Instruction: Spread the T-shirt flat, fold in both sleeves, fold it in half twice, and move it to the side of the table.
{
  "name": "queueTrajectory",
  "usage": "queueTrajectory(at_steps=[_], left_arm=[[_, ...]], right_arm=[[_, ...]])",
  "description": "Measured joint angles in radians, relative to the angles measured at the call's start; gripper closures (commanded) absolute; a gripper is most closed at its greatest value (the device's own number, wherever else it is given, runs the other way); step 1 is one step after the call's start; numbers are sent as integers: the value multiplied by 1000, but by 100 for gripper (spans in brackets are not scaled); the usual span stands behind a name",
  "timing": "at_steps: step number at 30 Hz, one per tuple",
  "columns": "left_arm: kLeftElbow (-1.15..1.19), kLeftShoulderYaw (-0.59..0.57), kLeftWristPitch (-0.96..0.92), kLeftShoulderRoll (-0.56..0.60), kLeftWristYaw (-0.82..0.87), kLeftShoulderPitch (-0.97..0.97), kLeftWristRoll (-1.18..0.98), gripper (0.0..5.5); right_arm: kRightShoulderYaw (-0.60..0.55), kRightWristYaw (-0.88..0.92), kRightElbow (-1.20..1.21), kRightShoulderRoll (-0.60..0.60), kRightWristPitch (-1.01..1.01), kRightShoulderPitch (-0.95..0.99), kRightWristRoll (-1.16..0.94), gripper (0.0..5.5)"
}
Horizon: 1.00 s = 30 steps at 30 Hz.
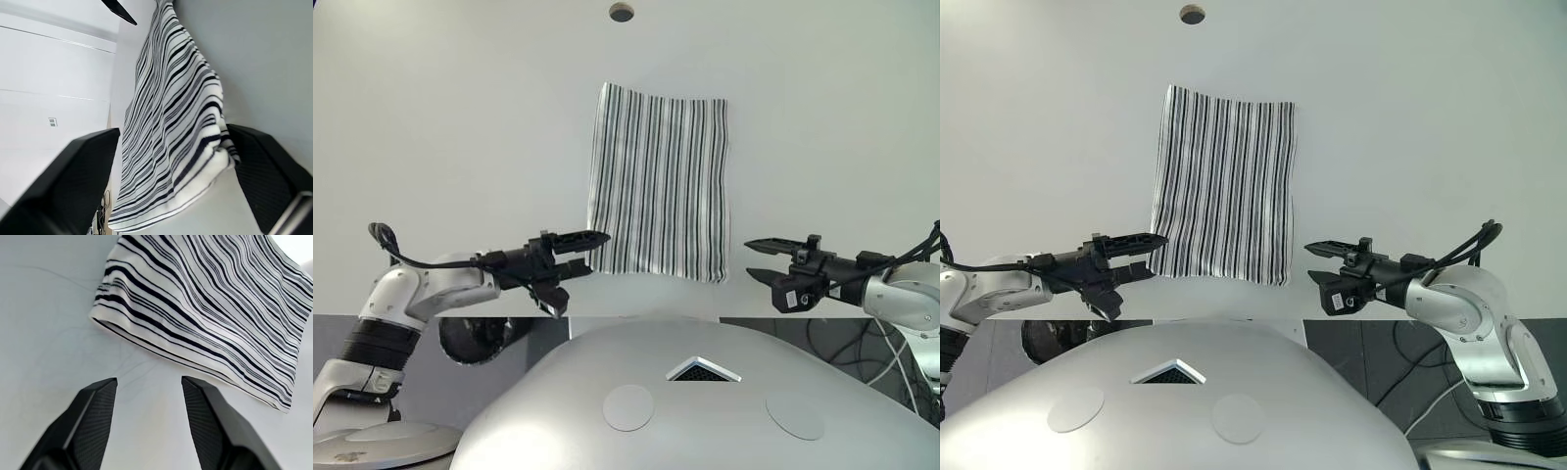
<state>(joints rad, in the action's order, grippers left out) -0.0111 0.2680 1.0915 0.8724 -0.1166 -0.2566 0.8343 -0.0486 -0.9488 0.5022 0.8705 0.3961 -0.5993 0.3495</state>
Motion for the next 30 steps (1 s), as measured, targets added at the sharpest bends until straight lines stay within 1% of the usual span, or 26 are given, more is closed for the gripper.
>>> queueTrajectory(at_steps=[6, 8, 9, 13, 17, 22, 30], left_arm=[[41, 30, -7, 8, 11, 24, 3, 300], [45, 43, -15, 15, 11, 23, 3, 346], [46, 45, -18, 17, 8, 22, 4, 378], [37, 53, -29, 38, -4, 26, 3, 435], [21, 55, -33, 45, -4, 31, 1, 481], [5, 56, -34, 55, -4, 33, -5, 526], [-33, 56, -62, 79, -18, 8, -10, 534]], right_arm=[[19, 2, 0, 23, 3, 4, 4, 299], [44, 11, -1, 24, 7, 8, 12, 299], [58, 13, -1, 25, 14, 9, 21, 299], [131, 10, 20, 35, 39, 21, 35, 299], [223, 11, 9, 21, 48, 108, 55, 299], [270, 39, -7, 20, 49, 153, 72, 299], [316, 110, -41, 19, 61, 206, 123, 299]])
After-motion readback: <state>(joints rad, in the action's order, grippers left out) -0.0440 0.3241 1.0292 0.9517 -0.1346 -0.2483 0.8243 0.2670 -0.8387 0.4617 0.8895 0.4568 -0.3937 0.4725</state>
